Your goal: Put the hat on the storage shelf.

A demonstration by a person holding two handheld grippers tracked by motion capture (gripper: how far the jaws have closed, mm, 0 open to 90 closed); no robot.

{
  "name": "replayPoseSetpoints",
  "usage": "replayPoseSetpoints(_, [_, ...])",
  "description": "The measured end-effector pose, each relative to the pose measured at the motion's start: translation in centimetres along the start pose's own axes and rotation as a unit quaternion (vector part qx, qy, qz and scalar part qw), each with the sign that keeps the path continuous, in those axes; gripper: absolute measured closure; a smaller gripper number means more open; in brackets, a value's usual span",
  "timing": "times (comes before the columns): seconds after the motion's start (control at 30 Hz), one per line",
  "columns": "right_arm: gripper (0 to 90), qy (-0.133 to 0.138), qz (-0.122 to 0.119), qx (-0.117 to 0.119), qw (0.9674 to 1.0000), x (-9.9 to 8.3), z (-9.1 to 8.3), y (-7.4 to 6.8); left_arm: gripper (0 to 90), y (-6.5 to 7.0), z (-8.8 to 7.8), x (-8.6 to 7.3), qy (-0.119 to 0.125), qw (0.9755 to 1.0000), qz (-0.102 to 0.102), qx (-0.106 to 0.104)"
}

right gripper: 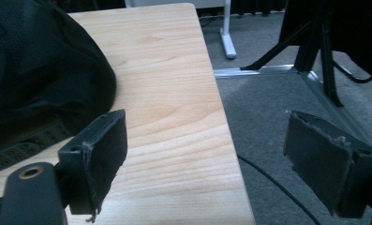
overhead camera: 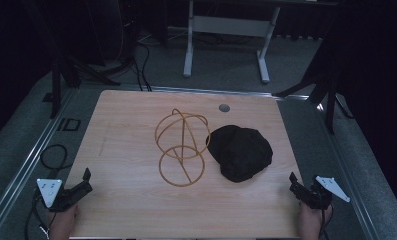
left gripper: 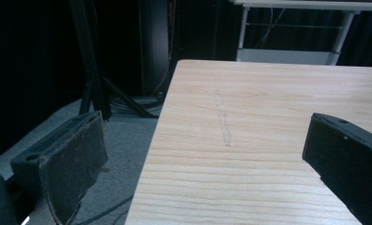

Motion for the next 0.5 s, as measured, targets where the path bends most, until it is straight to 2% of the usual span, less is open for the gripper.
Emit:
replayPoseSetpoints(0.13, [13.6, 0.006, 0.005, -0.008, 0.9999, 0.1, -0.19, 0.19, 0.6, -0.02, -0.04, 0.01, 0.003, 1.0, -0.001, 0.002])
replayPoseSetpoints(0.17, [14.8, -0.006, 0.015, -0.001, 0.9999, -0.08, 0.08, 0.28, 0.6, -0.01, -0.08, 0.02, 0.005, 1.0, 0.0, 0.005])
replayPoseSetpoints(0.2, [14.9, -0.005, 0.015, 0.007, 0.9998, -0.09, 0.13, 0.21, 0.6, -0.01, -0.07, 0.02, 0.004, 1.0, 0.001, 0.005])
replayPoseSetpoints(0.4, [13.8, -0.004, 0.007, 0.014, 0.9999, -0.03, 0.17, 0.01, 0.6, -0.01, -0.14, 0.01, 0.003, 1.0, -0.005, -0.004])
replayPoseSetpoints(0.5, [13.2, 0.006, -0.01, 0.019, 0.9998, 0.18, 0.24, -0.23, 0.6, 0.04, -0.14, -0.01, 0.001, 1.0, -0.005, -0.006])
Point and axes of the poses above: each handheld gripper's, and its own axes: z roughly forward along the jaws, x roughly out of its top, y roughly to its right, the point moved 7 cm from there along z, roughly forward along the jaws, and after that the axes turned 12 degrees about -z, right-handed, at the moved point
